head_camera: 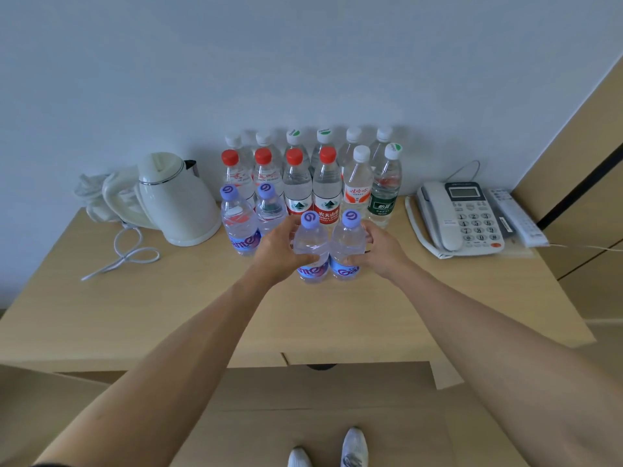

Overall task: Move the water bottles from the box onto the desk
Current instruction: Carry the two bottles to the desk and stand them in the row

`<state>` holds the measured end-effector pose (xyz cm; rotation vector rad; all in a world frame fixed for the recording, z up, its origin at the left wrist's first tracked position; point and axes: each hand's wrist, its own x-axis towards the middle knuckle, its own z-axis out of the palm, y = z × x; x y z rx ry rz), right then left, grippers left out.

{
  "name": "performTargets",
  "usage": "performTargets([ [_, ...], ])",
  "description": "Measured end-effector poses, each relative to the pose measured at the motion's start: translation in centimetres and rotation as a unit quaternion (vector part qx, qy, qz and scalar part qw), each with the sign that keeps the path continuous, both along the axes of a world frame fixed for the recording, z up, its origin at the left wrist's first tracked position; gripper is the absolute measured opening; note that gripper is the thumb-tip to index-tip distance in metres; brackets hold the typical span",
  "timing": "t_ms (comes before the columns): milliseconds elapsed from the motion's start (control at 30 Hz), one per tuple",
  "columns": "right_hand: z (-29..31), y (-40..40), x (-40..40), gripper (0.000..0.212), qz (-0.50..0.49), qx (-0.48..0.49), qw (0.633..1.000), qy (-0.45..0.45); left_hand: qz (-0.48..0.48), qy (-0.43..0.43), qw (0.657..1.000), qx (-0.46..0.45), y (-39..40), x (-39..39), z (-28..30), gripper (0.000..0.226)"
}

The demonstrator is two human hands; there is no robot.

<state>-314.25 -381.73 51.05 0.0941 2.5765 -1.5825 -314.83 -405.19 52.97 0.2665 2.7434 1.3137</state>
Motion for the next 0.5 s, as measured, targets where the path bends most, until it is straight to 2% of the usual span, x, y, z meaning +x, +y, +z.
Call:
performTargets([
  [100,0.7,0.1,0.3,0.069,-0.016,0.01,0.999,0.046,0.003,0.121,0.99,-0.075,0.1,0.2,2.6,0.068],
  [200,1.1,0.2,0.4,0.067,-0.019,0.04,0.994,0.098,-0.007,0.206,0.963,-0.172,0.6,-0.1,4.9,0.054],
  [333,1.2,0.3,0.4,0.064,-0.019,0.07,0.989,0.128,-0.022,0.225,0.938,-0.261,1.4,-0.6,6.1,0.039],
  [500,1.4,0.2,0.6,0.061,-0.023,0.073,0.988,0.131,-0.03,0.217,0.933,-0.287,1.7,-1.7,6.5,0.037],
])
